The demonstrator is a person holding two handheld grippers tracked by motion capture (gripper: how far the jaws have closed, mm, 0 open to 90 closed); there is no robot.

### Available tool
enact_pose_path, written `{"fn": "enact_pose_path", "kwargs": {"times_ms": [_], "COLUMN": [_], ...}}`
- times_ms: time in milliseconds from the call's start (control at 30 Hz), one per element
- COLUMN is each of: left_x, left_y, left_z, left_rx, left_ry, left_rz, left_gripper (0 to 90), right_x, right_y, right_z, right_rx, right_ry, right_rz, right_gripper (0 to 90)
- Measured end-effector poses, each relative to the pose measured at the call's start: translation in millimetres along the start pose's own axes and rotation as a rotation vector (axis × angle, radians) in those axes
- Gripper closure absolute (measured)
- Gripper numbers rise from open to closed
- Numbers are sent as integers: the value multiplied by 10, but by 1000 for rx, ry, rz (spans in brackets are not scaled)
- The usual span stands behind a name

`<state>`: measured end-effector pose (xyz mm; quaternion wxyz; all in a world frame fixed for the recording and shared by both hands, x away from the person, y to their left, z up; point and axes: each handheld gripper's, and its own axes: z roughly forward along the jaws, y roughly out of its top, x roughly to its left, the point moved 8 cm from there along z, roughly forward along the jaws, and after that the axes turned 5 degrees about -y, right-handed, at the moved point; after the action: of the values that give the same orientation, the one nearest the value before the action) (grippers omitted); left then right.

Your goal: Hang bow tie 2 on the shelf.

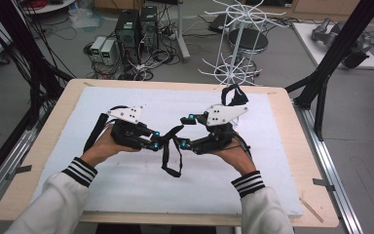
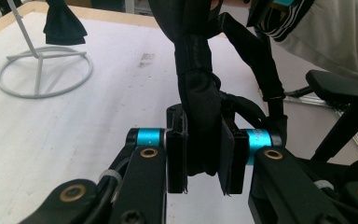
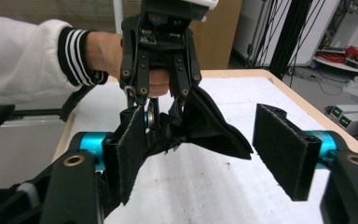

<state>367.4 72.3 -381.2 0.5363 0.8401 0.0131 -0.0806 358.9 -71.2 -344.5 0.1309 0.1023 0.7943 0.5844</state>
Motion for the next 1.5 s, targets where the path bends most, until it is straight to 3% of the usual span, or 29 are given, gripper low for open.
{"fn": "enact_pose_path", "kwargs": {"times_ms": [167,567,933,1200,1367,1500], "left_x": [-15,-4,8,31,62,140], "left_y": [-13,-14,-25,-57,-63,-79], "left_z": [14,-20,-36,-56,-80,-95], "left_rx": [20,22,20,9,-3,-8], "left_ry": [1,12,19,22,51,141], "left_rz": [6,12,5,-13,-33,-61], "left_gripper": [757,757,754,709,597,380], "right_x": [15,24,31,67,62,53], "right_y": [-14,-56,-64,-66,-59,-45], "right_z": [16,35,44,64,68,50], "right_rx": [14,55,72,85,70,64], "right_ry": [7,-14,12,9,5,-9], "right_rz": [-10,-27,33,31,33,35], "right_gripper": [395,609,821,850,850,850]}}
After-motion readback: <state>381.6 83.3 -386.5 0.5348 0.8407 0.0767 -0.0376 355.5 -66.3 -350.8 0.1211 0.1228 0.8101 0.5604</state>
